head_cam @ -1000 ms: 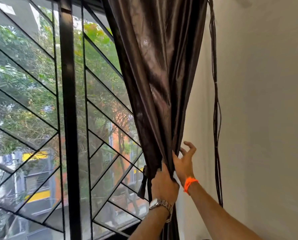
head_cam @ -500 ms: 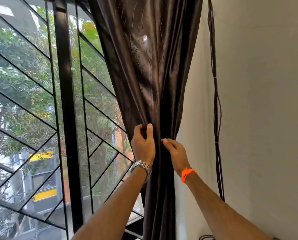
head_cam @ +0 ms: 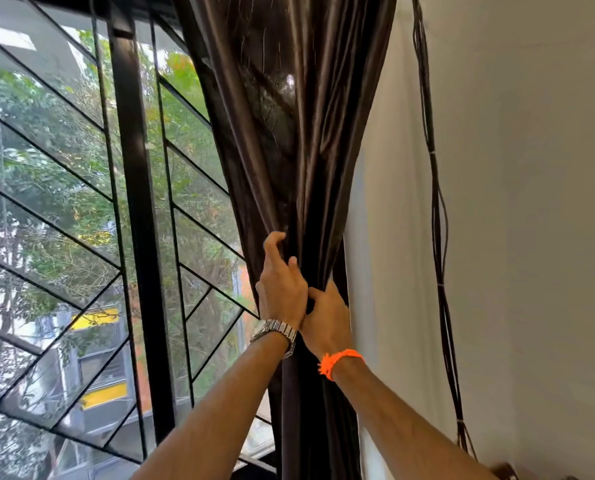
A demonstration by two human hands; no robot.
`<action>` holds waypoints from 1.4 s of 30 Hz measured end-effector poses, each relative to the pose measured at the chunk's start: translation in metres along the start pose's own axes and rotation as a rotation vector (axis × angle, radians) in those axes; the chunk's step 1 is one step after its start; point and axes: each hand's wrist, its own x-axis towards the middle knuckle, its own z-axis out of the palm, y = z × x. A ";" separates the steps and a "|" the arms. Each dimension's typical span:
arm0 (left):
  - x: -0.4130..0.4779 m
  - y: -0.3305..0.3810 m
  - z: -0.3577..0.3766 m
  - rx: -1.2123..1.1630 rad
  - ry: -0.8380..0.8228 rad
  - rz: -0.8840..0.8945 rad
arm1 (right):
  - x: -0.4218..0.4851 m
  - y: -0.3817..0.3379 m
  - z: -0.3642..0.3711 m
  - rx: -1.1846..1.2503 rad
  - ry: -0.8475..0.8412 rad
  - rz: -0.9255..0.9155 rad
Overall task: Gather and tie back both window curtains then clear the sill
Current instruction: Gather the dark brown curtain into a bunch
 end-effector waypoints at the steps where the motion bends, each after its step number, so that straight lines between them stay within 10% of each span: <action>1: 0.001 0.003 0.000 0.016 -0.026 0.062 | -0.001 -0.002 0.002 0.034 -0.002 -0.011; 11: 0.017 0.003 -0.007 0.206 -0.092 -0.104 | 0.002 0.014 0.000 0.208 0.131 0.044; 18: 0.009 0.008 -0.015 0.234 -0.129 0.091 | 0.032 0.048 -0.011 0.072 0.158 0.375; 24: 0.009 0.009 -0.016 0.351 -0.148 0.127 | 0.062 0.070 -0.022 -0.115 0.283 0.312; 30: 0.009 0.010 -0.019 0.341 -0.139 0.093 | 0.101 0.067 -0.041 0.323 0.275 0.304; 42: 0.011 0.018 -0.012 0.266 -0.117 0.026 | 0.120 0.070 -0.047 0.431 0.154 0.403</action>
